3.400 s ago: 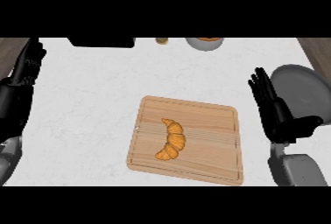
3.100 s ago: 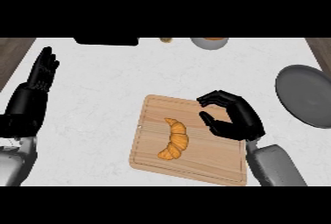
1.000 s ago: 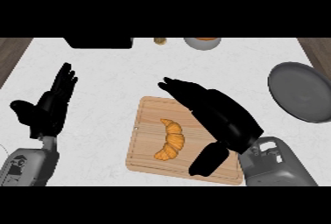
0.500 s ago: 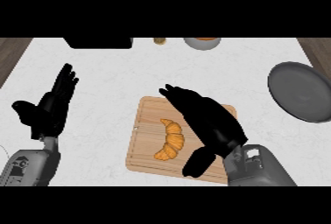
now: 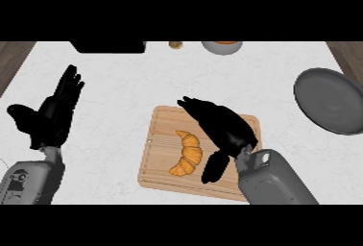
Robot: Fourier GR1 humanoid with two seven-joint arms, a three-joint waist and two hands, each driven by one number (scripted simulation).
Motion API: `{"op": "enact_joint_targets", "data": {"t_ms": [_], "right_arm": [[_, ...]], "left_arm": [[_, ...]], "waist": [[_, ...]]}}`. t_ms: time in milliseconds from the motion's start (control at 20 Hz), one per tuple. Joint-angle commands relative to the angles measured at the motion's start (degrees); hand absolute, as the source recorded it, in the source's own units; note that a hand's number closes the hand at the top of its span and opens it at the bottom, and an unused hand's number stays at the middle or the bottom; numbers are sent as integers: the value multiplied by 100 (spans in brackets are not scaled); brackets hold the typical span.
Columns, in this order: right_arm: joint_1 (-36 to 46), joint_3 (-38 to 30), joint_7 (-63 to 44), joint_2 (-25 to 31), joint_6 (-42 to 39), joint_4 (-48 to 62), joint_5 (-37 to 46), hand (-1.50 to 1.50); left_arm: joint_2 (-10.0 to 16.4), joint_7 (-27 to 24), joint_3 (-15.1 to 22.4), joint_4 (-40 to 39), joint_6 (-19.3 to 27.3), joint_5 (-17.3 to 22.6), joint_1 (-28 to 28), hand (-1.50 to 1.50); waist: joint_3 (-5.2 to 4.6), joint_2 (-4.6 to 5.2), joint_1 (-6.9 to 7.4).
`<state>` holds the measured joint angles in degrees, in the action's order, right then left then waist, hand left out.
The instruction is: Pick the croissant from the cutting board and place it in the pan
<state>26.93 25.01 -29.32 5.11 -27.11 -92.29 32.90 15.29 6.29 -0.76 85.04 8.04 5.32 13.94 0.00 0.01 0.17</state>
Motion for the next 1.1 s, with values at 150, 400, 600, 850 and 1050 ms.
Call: {"op": "enact_joint_targets", "data": {"t_ms": [150,400,600,850,1050], "right_arm": [[-127,87,-13,-247,-472,-46,221,-150],[-89,193,323,-500,-200,569,768,-150],[317,571,11,-506,-210,1135,919,-150],[92,785,3,-505,-204,1346,1318,-150],[74,523,99,-466,-484,1384,1518,-150]], "left_arm": [[70,-202,-273,219,-336,61,-339,0],[-311,-136,-87,85,44,-395,-122,0],[-183,-425,-312,-518,-289,-178,64,0],[-256,-259,-299,-219,-274,-232,-24,0],[-187,-201,-390,84,-339,-281,-223,0]], "waist": [[0,-7,7],[0,-3,-4],[-2,7,2],[0,1,4],[0,-4,-3]]}}
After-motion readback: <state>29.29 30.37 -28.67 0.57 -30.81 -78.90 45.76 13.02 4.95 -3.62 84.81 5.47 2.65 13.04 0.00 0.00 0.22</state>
